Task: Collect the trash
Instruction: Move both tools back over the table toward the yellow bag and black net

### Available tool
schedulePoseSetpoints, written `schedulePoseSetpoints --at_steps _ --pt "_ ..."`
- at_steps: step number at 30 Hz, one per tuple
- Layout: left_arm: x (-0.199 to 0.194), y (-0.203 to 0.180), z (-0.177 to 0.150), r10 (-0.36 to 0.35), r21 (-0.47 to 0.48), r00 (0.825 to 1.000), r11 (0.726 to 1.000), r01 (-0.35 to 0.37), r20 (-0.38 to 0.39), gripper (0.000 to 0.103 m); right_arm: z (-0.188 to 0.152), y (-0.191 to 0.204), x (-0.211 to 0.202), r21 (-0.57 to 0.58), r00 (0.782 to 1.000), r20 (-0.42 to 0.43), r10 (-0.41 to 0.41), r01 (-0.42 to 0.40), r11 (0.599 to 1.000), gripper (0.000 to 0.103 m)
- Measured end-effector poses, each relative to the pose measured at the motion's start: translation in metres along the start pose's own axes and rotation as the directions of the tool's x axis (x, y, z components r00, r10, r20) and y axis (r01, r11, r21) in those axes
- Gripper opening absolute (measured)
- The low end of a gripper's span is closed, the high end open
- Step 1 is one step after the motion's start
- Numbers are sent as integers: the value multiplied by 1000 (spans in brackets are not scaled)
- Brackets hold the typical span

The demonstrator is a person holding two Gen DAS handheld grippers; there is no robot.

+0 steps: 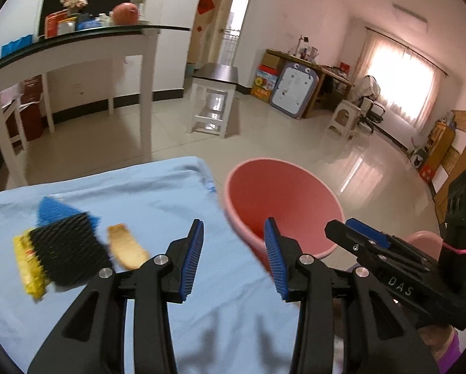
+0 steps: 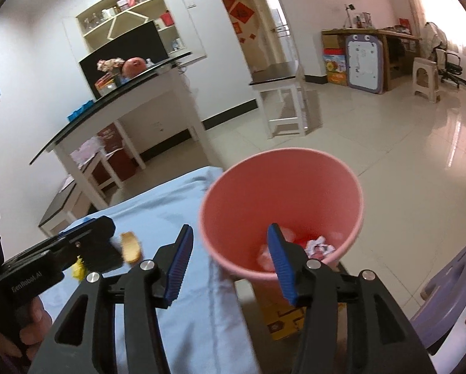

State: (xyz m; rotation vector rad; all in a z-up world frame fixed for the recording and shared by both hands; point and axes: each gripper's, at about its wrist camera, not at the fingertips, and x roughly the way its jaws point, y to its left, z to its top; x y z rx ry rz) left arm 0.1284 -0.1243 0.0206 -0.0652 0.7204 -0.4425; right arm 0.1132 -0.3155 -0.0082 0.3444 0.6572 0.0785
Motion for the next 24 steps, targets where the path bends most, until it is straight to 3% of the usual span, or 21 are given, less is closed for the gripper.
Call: schedulePoseSetpoints --at_steps 12,24 --pt "-70 77 -31 125 -108 991 987 -121 37 41 -26 70 11 -59 990 -67 125 -129 990 49" --pt "-111 164 -67 283 -250 959 930 -270 15 41 -44 129 41 -123 971 -135 198 -214 969 49"
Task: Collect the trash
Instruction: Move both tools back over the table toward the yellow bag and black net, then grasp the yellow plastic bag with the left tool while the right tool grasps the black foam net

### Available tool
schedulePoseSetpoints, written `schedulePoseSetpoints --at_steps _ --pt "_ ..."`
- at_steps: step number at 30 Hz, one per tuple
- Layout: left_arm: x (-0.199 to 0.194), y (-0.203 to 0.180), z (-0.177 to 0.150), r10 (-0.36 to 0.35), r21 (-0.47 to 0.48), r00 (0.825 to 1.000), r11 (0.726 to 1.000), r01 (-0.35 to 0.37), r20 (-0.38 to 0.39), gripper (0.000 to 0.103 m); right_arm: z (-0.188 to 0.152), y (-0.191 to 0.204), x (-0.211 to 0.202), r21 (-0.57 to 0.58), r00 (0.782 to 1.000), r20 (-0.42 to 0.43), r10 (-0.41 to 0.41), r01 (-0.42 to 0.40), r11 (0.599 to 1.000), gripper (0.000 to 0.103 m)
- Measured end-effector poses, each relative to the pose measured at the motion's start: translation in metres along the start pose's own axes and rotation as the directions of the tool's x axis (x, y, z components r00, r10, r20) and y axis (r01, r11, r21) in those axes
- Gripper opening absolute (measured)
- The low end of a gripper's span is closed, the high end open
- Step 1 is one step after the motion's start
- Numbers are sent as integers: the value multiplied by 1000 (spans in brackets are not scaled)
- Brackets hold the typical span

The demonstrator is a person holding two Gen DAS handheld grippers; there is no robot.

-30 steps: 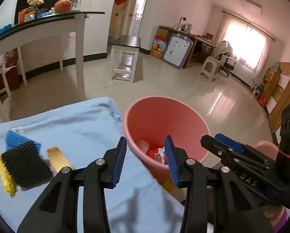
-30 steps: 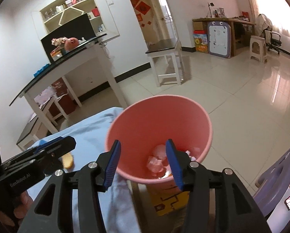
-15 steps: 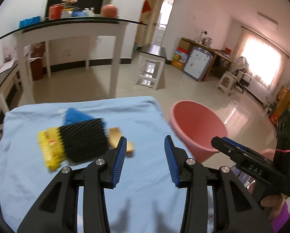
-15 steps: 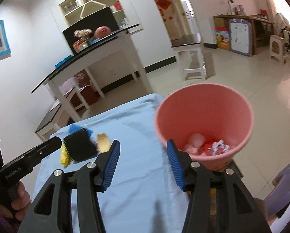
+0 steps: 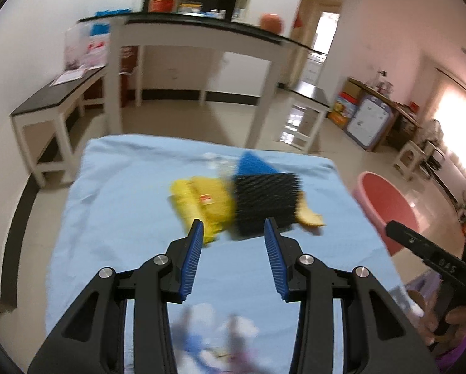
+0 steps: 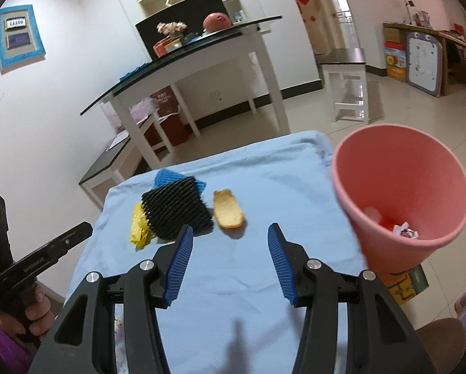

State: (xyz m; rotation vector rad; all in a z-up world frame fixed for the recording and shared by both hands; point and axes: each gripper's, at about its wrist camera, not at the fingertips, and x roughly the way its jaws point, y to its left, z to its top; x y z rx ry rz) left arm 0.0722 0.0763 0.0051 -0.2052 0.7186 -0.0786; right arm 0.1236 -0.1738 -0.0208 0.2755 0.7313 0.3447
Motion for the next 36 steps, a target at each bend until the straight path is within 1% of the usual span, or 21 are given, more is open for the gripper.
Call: schedulePoseSetpoints --at_steps 3,6,9,12,15,17,22,26,27,28,29,30,31,33,36 --pt "-1 25 -2 40 -47 999 998 -40 -7 41 -2 6 12 -12 1000 -20 5 -5 1000 49" --pt "-3 41 -3 66 -74 998 995 -66 -10 41 -3 10 25 -15 999 -45 15 -16 1000 49" --pt "0 51 -4 71 -95 997 993 -73 -24 41 -5 15 39 -17 997 -76 26 -28 999 49" --pt "8 54 -2 62 -95 997 993 -65 -35 41 -6 21 52 -25 995 -98 36 -38 999 49" --pt "26 51 2 26 -126 997 991 -34 -66 41 -6 26 59 -33 993 -109 48 -52 998 49" --pt "39 48 5 15 -139 997 990 -26 -80 41 -6 29 63 -43 992 -117 50 -55 998 49" --pt "79 40 8 41 -144 990 988 -60 -136 41 -4 30 71 -43 989 -130 64 -70 997 50" --pt "93 42 6 43 -141 989 988 -64 -144 41 4 32 77 -41 989 -117 94 -99 994 56" --pt "94 44 5 40 -146 988 987 -62 -147 39 7 33 80 -42 988 -115 104 -110 993 57" --pt "95 45 4 33 -151 988 987 -56 -150 27 10 35 82 -43 987 -113 117 -122 992 59" --pt "96 47 3 26 -154 987 987 -50 -156 21 14 37 85 -47 985 -110 130 -135 990 62" --pt "97 49 2 19 -159 987 986 -45 -162 13 16 39 87 -51 985 -107 138 -144 988 63" --pt "96 50 2 14 -165 986 985 -42 -163 9 19 41 90 -60 984 -104 146 -153 986 65" --pt "93 53 1 8 -174 988 984 -35 -157 5 25 46 98 -85 983 -100 151 -160 983 66" --pt "86 55 2 5 -183 989 983 -32 -146 2 32 51 112 -115 982 -107 154 -166 979 69"
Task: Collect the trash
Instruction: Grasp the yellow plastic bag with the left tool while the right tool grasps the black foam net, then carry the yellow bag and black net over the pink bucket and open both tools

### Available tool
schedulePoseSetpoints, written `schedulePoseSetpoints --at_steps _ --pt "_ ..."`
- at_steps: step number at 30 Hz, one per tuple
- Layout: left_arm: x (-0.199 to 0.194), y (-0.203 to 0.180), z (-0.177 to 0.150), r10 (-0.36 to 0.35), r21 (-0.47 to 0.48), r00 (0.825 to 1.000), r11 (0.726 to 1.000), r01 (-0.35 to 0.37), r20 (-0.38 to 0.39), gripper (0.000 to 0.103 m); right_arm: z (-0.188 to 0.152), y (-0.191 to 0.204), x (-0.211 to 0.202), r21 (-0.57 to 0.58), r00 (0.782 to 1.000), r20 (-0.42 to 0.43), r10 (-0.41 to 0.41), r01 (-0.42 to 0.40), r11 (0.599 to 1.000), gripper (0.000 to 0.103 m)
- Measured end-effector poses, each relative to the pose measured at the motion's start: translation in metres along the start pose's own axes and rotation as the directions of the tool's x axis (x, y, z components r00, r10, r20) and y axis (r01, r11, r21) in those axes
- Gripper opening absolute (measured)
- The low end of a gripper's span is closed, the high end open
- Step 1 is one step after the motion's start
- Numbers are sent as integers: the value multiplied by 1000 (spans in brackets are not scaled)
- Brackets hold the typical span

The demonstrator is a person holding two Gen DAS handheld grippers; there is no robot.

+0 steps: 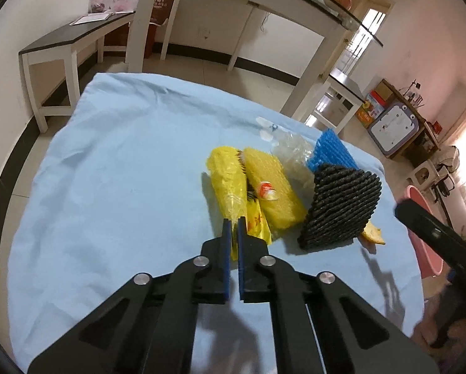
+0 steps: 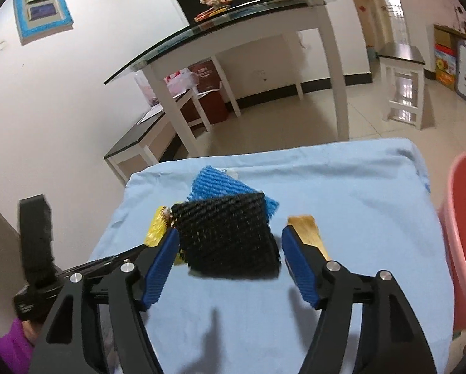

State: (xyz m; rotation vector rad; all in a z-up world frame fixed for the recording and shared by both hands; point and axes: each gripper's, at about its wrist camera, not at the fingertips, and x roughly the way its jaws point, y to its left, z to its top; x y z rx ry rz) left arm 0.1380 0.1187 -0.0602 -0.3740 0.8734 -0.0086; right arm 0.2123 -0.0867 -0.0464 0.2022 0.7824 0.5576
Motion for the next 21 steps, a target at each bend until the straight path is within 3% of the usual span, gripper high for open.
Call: schedulePoseSetpoints --at_steps 7,9,11,13,21 --pt "-12 2 0 -8 -11 1000 1000 8 8 2 1 -3 38 -9 996 -88 -30 29 1000 66" --pt "-12 1 -2 -6 -9 1000 1000 6 7 2 -2 -1 41 -14 995 -99 -22 21 1000 50" --pt "-13 0 -3 -8 -11 1000 1000 8 5 2 -5 2 43 -32 993 -112 -24 21 999 26" --pt "-14 0 -4 -8 -12 1000 1000 8 5 2 -9 4 42 -43 992 -126 -13 8 999 12" --pt "-30 -3 -12 -10 -14 1000 1000 10 20 2 -21 15 6 -51 995 -87 49 -54 997 7"
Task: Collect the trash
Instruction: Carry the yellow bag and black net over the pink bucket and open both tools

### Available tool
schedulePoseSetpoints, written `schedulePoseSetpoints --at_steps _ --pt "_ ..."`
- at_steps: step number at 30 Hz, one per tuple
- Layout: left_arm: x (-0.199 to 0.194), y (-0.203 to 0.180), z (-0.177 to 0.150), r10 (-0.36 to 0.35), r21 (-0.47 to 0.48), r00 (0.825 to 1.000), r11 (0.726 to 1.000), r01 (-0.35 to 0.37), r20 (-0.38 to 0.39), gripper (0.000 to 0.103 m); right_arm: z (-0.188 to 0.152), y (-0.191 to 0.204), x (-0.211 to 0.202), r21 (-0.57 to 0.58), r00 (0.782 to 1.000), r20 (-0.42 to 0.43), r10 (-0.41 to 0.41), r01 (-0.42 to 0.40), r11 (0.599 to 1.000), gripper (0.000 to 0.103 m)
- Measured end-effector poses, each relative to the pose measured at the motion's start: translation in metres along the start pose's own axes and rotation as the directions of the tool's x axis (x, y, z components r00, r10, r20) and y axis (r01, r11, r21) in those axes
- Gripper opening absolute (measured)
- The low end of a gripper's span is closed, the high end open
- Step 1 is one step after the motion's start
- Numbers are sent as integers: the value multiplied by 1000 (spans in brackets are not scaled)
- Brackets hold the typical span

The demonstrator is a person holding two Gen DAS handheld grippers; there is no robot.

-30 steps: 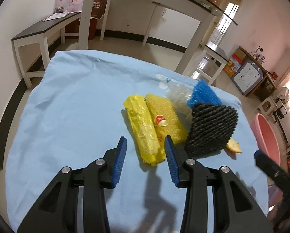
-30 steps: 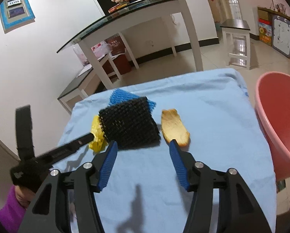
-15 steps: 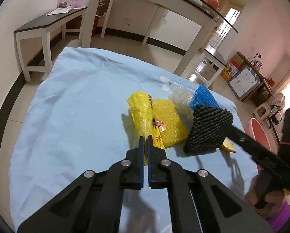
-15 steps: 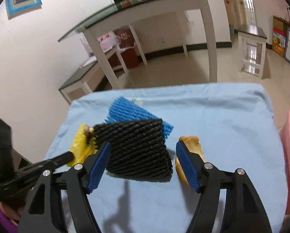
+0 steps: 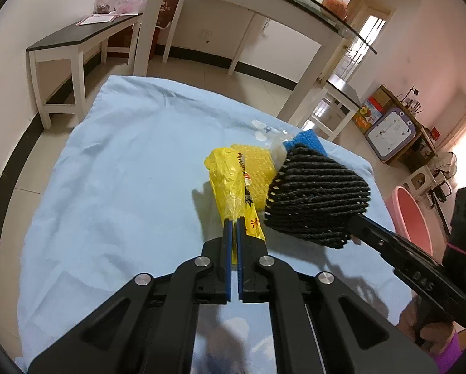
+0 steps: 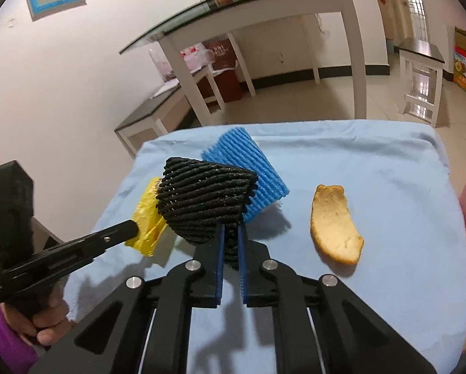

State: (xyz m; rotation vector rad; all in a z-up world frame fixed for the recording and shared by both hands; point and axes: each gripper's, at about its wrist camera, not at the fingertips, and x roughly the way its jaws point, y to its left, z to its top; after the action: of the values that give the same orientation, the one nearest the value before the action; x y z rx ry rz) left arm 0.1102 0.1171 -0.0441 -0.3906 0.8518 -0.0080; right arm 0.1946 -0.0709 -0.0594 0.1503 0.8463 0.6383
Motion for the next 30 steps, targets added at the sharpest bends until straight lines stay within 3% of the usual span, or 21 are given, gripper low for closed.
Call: schedulePoseSetpoints --at_steps 14,22,30 --pt "-37 -39 -11 -14 84 997 996 7 73 2 -27 -17 -77 55 995 86 -46 41 998 7" --pt "-39 -72 -17 -21 132 998 991 12 67 2 -38 -30 -101 100 988 110 -108 97 990 7" --pt "-33 -112 -22 -49 204 997 978 36 58 2 -44 -52 -134 140 968 166 -190 168 976 8"
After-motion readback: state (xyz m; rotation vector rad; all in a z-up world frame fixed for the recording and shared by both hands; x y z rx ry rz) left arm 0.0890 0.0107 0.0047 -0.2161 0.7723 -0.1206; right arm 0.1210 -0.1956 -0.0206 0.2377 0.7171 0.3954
